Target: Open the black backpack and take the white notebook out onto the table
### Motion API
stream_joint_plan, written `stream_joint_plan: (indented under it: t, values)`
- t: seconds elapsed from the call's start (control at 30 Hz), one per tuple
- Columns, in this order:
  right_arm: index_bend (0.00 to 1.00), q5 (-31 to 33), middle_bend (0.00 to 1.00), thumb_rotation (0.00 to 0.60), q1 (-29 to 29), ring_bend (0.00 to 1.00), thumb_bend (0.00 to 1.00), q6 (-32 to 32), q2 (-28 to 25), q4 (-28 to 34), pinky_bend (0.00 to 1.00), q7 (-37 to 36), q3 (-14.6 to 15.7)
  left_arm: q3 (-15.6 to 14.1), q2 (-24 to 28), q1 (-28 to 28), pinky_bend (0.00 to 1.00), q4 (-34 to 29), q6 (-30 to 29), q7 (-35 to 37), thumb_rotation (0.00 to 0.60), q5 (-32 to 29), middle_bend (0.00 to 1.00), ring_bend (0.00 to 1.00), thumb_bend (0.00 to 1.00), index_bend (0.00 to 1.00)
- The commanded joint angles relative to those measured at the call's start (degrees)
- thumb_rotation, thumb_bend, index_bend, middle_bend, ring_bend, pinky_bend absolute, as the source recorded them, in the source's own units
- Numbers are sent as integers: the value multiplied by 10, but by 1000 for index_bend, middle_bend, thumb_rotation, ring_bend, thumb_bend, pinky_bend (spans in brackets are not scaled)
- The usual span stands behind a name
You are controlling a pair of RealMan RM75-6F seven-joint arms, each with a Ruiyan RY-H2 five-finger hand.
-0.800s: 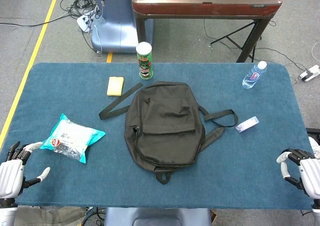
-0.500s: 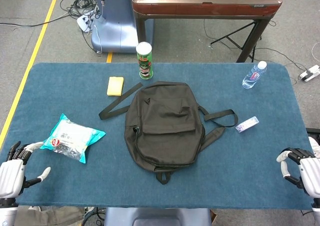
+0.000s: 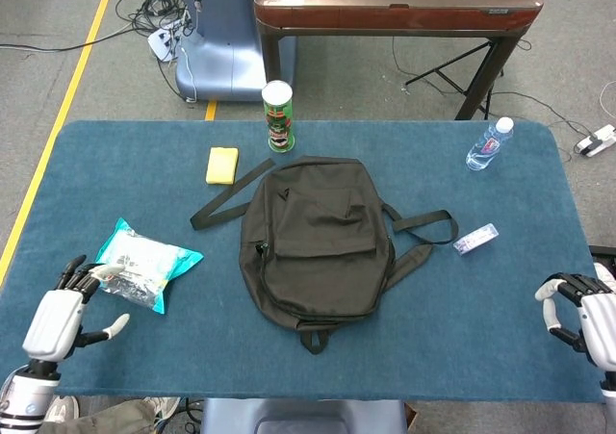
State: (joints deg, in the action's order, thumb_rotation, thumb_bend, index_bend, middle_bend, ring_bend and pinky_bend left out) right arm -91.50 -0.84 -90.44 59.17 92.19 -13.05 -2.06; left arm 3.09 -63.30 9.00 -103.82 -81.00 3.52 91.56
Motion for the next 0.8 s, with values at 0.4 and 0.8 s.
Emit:
stream_joint_plan:
  t: [0.4,0.8]
  values:
    - [520,10,443,600,-6,371,509,12,-2,15,387,20,-3,8,-72,156,21,39,172,-4,600,61,250,165,250,231]
    - [520,15,443,600,-1,370,509,10,-4,13,387,14,-3,18,-186,226,16,61,255,-128,599,17,229,154,250,195]
